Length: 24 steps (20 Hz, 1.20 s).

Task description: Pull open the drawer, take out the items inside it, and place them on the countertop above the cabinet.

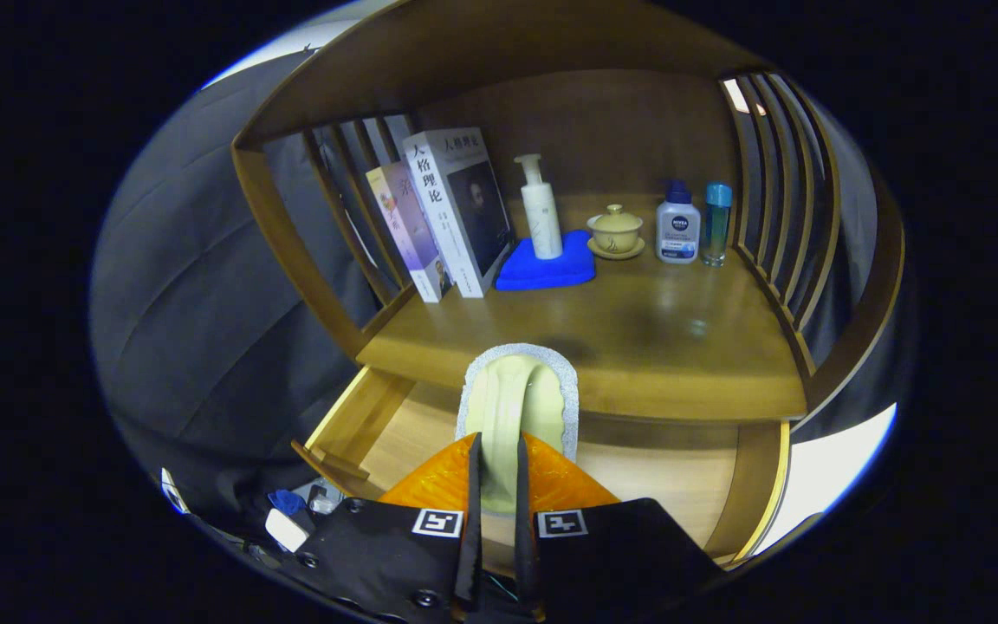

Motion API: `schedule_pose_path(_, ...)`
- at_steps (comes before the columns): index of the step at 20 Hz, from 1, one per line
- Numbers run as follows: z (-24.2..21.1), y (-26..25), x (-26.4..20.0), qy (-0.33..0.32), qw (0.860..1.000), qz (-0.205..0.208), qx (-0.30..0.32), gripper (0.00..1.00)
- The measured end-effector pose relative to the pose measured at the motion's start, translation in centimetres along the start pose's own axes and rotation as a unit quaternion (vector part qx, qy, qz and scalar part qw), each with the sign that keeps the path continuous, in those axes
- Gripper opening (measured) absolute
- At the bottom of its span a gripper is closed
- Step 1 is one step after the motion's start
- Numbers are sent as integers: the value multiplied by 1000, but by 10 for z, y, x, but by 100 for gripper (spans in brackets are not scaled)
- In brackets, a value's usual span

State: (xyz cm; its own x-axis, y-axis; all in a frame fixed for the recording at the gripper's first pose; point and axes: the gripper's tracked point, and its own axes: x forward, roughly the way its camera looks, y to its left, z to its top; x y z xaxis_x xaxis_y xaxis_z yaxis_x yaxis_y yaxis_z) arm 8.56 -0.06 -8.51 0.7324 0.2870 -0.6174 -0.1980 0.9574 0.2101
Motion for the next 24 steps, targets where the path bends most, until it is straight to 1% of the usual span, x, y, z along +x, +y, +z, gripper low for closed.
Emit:
schedule_pose_path(3, 21, -15, 7, -14, 1000, -10, 17, 17)
schedule_pose_path(7, 45, -40, 25, -30, 997, -26, 66, 17)
schedule_pose_path(10, 53, -65, 48, -32, 993, -56, 96, 17)
schedule_pose_path(11, 54, -69, 54, -28, 992, -58, 107, 17)
schedule_pose_path(13, 59, -65, 65, -26, 991, -45, 127, 17)
schedule_pose_path(19, 72, -62, 105, 0, 983, -23, 183, 17)
schedule_pose_path(21, 79, -64, 113, 1, 983, -26, 180, 17)
schedule_pose_path(23, 83, -68, 115, 3, 986, -35, 165, 17)
schedule_pose_path(24, 83, -67, 122, 9, 987, -37, 156, 20)
